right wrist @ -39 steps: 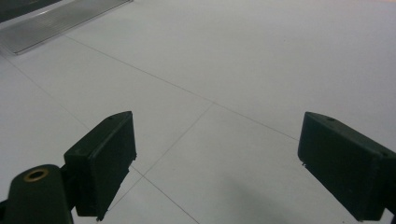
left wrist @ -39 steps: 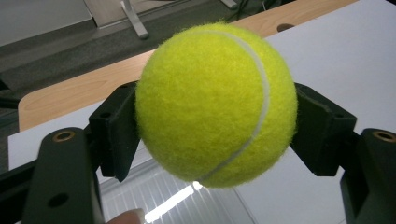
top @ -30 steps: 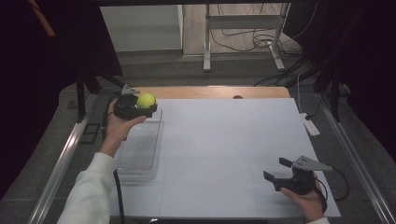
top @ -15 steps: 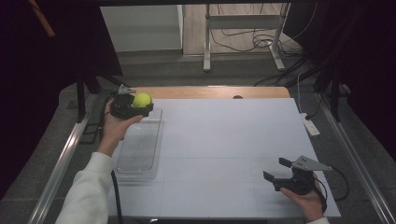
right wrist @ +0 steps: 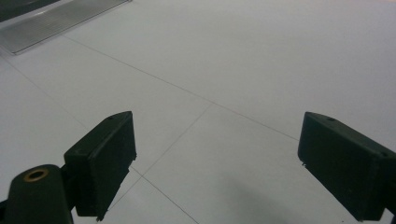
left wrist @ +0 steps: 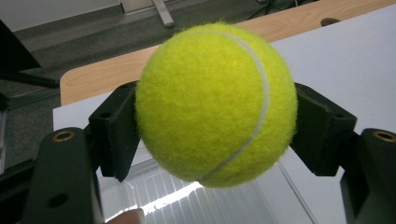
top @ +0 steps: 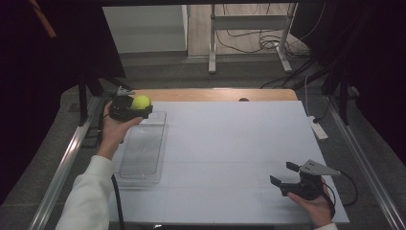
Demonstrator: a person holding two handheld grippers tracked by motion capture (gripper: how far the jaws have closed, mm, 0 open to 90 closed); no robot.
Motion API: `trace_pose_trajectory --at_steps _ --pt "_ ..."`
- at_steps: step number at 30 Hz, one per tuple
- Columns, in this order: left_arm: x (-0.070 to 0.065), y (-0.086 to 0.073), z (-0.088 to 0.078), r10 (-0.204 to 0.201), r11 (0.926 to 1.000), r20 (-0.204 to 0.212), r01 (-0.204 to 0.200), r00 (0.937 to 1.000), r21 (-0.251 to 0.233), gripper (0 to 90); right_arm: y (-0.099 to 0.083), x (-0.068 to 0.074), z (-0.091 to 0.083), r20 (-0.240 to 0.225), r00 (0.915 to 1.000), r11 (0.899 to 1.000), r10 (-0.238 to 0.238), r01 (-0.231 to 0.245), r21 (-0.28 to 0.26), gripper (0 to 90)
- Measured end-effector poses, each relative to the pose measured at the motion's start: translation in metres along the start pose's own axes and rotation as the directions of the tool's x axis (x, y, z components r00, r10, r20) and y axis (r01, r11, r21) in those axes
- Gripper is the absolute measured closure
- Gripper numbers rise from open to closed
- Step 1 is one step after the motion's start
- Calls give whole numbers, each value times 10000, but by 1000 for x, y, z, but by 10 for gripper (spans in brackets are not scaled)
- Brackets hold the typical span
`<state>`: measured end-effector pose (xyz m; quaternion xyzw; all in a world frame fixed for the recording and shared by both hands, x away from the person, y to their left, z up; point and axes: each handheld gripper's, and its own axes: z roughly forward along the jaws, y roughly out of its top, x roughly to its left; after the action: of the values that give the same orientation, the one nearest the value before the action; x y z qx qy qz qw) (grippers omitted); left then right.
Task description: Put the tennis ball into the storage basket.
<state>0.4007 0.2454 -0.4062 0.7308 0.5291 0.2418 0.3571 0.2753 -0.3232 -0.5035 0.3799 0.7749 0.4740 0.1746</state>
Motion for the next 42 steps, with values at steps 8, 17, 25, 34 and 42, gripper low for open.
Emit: trace_pose_trajectory --at_steps 8,17,25,34,42 --pt "6 -3 4 -85 9999 -178 87 9998 123 264 0 0 0 0 10000 10000 -12 12 14 114" --pt "12 -5 9 -212 9993 -350 222 9992 293 263 0 0 0 1 10000 10000 -8 8 -2 114" --pt "17 -7 14 -273 9985 -477 295 9985 459 263 0 1 0 -30 10000 10000 12 -12 34 114" --pt "25 -12 22 -350 9956 -790 416 9963 844 263 0 1 1 -20 10000 10000 -14 14 72 114" --pt "32 -17 26 -492 9931 -957 590 9942 1016 263 -1 1 1 -31 10000 10000 -7 8 79 114"
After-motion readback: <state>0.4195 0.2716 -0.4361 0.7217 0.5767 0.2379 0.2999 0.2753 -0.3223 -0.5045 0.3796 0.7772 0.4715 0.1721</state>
